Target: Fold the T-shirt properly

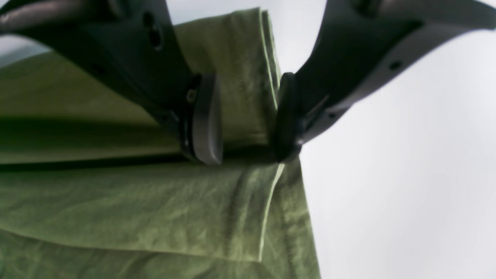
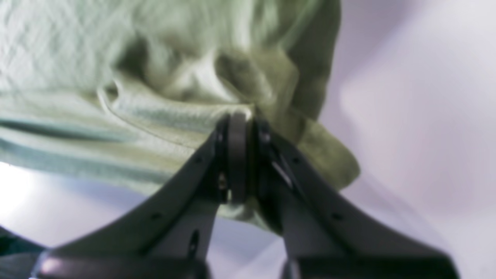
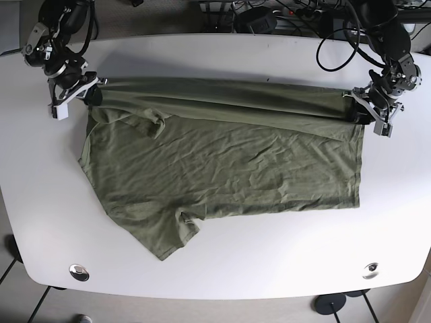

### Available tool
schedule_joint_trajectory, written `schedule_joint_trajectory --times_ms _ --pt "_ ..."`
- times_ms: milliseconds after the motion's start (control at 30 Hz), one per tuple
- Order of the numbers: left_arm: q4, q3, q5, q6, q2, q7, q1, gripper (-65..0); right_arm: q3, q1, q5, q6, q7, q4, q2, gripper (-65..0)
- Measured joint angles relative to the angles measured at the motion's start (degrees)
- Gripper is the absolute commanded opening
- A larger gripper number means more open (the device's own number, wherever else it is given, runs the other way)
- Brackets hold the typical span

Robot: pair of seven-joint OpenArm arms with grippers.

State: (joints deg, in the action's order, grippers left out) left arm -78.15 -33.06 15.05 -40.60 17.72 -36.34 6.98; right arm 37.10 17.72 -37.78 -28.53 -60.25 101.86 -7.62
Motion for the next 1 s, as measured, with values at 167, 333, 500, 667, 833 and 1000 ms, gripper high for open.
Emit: schedule_joint_trajectory --times_ms 167,333,500,667,833,1000 --pt "0.13 -0.04 -0.92 0.26 0.59 -0.48 -0.02 -44.9 0.5 1.95 0.42 0.17 -0.24 4.81 0.02 -34.4" --pt "0.17 -0.04 -0.87 0.26 0.59 -0.44 -0.02 -44.9 -4.2 -4.52 1.18 0.22 0.09 8.31 -0.74 -19.7" --pt "0.2 -0.02 -0.9 0.26 0.55 -0.44 -0.02 -45.0 -22.01 -12.87 0.76 0.2 0.5 -6.64 -4.79 -20.0" --pt "0.17 0.02 -0.9 0.26 0.59 -0.44 -0.04 -45.1 -31.15 -14.86 2.6 0.48 9.92 -12.9 -6.69 -19.8" --pt "0.2 -0.04 -0.87 0.26 0.59 -0.42 -0.04 -45.1 -35.56 -15.98 12.39 0.39 13.75 -14.58 -7.21 -20.5" --pt "0.22 -0.04 -0.9 0.26 0.59 -0.42 -0.04 -45.3 -35.87 -15.8 12.57 0.02 14.84 -14.69 -7.28 -24.1"
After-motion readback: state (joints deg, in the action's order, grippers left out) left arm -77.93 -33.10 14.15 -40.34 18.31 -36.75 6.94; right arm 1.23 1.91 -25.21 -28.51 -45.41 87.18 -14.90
